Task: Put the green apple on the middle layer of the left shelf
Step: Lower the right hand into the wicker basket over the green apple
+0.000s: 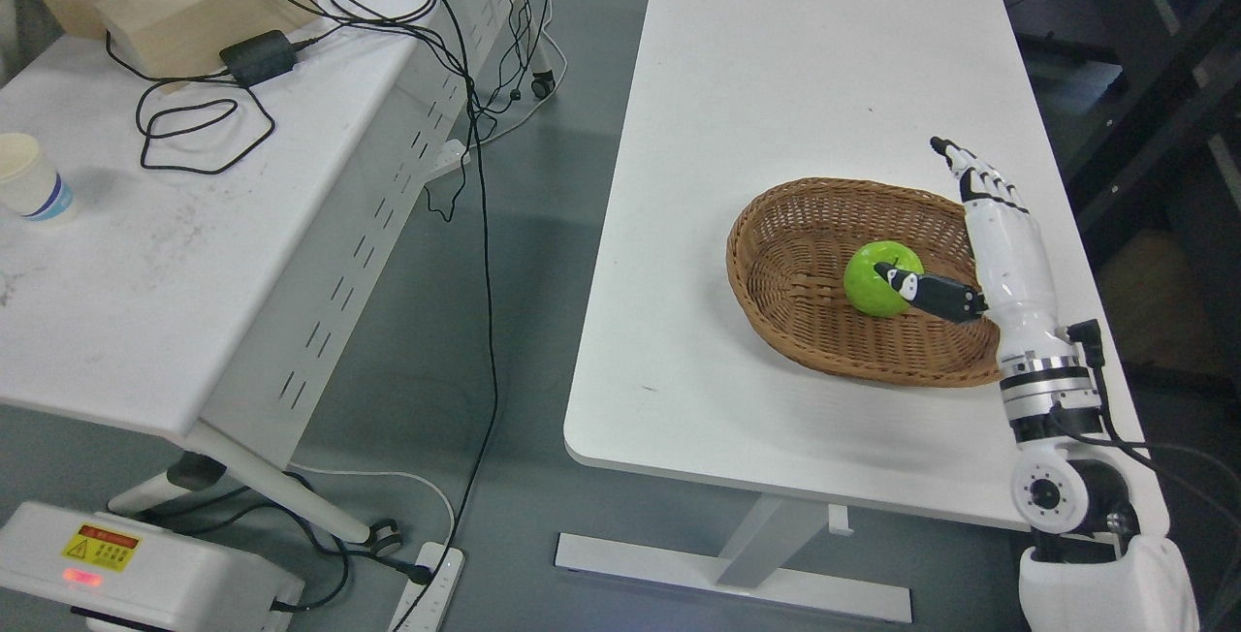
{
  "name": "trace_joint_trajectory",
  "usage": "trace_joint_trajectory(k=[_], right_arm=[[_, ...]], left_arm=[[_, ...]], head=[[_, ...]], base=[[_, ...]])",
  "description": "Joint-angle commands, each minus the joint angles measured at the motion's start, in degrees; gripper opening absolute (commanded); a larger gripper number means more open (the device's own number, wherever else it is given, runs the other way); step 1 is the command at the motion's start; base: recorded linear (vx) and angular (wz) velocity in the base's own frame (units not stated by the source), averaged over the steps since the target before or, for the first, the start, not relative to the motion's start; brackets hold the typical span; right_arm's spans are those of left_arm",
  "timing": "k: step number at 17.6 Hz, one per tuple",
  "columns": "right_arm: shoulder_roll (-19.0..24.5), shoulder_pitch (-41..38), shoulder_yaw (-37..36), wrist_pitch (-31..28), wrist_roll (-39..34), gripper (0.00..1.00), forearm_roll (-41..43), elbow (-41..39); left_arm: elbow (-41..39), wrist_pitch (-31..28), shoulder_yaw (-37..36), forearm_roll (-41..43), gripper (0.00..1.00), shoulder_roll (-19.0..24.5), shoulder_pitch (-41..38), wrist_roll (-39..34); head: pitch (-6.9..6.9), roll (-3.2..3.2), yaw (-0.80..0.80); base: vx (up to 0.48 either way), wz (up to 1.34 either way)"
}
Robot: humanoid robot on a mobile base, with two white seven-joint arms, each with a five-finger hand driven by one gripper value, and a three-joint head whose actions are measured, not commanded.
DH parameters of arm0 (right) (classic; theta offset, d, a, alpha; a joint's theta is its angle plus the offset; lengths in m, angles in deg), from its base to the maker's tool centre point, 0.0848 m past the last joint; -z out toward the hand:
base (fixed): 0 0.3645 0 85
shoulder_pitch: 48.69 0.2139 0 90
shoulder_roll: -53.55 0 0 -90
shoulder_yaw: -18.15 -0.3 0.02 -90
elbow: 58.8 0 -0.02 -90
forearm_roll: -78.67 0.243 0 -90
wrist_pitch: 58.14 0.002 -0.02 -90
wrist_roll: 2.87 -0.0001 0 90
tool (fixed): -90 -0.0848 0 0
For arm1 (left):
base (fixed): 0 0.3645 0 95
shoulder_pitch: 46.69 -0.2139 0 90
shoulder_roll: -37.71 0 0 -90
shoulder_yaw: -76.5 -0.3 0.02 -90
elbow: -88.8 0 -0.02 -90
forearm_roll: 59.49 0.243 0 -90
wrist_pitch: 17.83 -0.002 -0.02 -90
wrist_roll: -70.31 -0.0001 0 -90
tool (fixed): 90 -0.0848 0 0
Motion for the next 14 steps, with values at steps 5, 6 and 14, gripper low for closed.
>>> trace_joint_trajectory(k=[5, 6, 14], right_arm=[[-1.35, 0.09, 10.07, 0.11, -3.20, 1.00, -5.93, 3.22], [-1.09, 0.35, 10.60, 0.11, -3.29, 1.00, -6.03, 4.17], [-1.17, 8.35, 12.10, 0.03, -3.29, 1.00, -8.22, 14.54]], left_arm=[[0.00, -0.04, 0.01, -0.05, 1.00, 1.00, 1.22, 0.01], [0.00, -0.04, 0.01, 0.04, 1.00, 1.00, 1.22, 0.01], [0.00, -0.04, 0.01, 0.04, 1.00, 1.00, 1.22, 0.01]], head=[[0.00, 0.00, 0.00], [0.00, 0.00, 0.00], [0.00, 0.00, 0.00]], base=[[0.090, 0.01], [0.048, 0.00], [0.014, 0.00]])
